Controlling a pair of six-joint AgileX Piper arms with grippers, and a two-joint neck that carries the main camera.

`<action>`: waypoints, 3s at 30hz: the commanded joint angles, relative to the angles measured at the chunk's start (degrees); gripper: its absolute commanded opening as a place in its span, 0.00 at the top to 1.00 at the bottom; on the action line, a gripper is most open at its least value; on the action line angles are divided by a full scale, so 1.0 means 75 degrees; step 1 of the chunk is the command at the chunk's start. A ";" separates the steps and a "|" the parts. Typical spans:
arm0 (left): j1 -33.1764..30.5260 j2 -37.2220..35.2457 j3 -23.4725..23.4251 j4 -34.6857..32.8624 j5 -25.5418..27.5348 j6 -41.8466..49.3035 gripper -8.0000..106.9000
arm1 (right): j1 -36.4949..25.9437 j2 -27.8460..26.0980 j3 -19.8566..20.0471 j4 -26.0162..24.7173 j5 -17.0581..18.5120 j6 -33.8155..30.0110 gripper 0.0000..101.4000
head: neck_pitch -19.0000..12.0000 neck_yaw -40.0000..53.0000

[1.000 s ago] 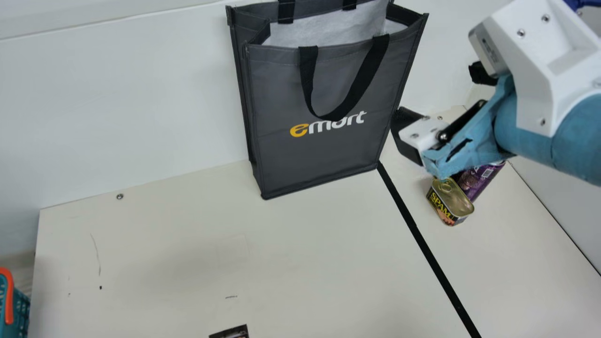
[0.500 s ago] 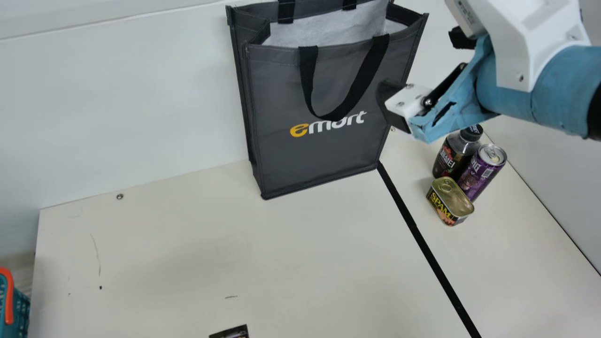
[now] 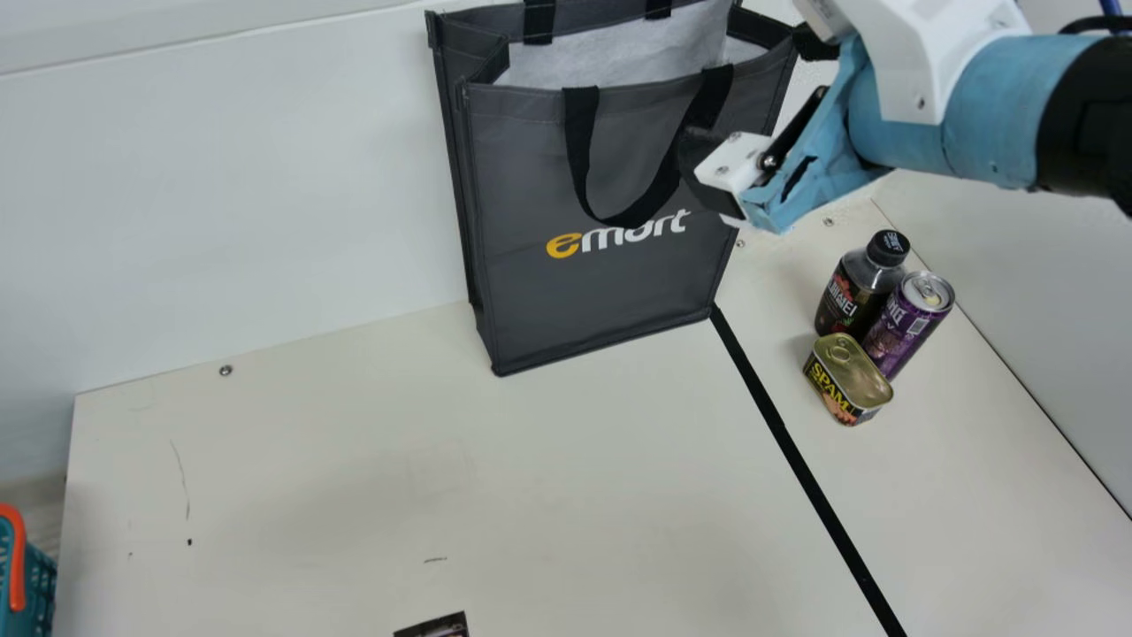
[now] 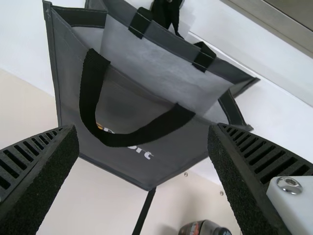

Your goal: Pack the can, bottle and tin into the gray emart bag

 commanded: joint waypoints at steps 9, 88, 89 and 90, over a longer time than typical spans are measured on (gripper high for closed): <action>0.0000 0.0000 0.0000 0.0000 0.0000 0.0000 0.15 | -0.0124 0.0647 -0.0586 0.0483 -0.0001 -0.0752 0.10 | -0.0173 -0.0007; 0.0000 0.0000 0.0000 0.0000 0.0000 0.0000 0.15 | 0.0196 0.3699 -0.2475 0.1038 -0.0001 -0.4537 0.96 | -0.0173 -0.0007; 0.0000 0.0000 0.0000 0.0000 0.0000 0.0000 0.15 | 0.0197 0.3706 -0.2495 0.1047 -0.0001 -0.4525 1.00 | -0.0173 -0.0007; 0.0000 0.0000 0.0000 0.0000 0.0000 0.0000 0.15 | 0.0197 0.3707 -0.2511 0.1056 -0.0001 -0.4515 1.00 | -0.0173 -0.0007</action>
